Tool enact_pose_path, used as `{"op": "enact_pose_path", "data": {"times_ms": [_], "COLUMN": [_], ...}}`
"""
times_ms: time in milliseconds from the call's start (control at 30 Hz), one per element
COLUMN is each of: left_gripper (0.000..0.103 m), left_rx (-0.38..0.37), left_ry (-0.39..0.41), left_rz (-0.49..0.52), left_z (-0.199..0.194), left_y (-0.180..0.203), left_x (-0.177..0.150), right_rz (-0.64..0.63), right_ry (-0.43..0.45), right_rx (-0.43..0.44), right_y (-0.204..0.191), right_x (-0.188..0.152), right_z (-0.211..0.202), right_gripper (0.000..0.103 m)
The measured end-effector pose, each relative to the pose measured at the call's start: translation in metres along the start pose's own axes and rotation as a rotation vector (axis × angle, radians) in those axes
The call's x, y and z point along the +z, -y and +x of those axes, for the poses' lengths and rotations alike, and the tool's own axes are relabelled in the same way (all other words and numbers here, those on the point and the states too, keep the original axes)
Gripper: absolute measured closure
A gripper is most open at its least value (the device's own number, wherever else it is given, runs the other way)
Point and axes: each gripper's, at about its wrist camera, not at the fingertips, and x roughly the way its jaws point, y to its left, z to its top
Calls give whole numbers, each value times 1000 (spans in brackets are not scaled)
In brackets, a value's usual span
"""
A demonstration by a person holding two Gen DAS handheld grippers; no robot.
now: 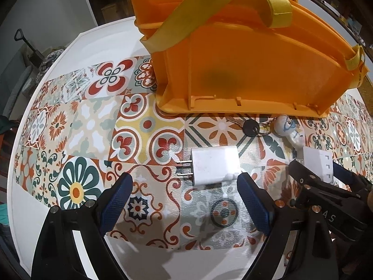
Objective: Organize rigid objects
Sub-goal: 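Lower the left tool onto the white charger plug and close it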
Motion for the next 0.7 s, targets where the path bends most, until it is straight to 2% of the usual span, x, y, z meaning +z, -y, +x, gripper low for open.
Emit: {"op": "enact_pose_path", "data": {"times_ms": [333, 700], "left_gripper": [11, 11], "left_rx": [-34, -96], "left_ry": [-6, 10], "left_rz": [-16, -18], "left_z": [16, 21], "left_y": [8, 15], "left_x": [3, 15], "right_rz": [-1, 31], "right_ry": [23, 25], "right_rx": [-4, 22], "right_y": [18, 49], "right_x": [-16, -6], "right_z": [-13, -28], "right_gripper": [12, 12]}}
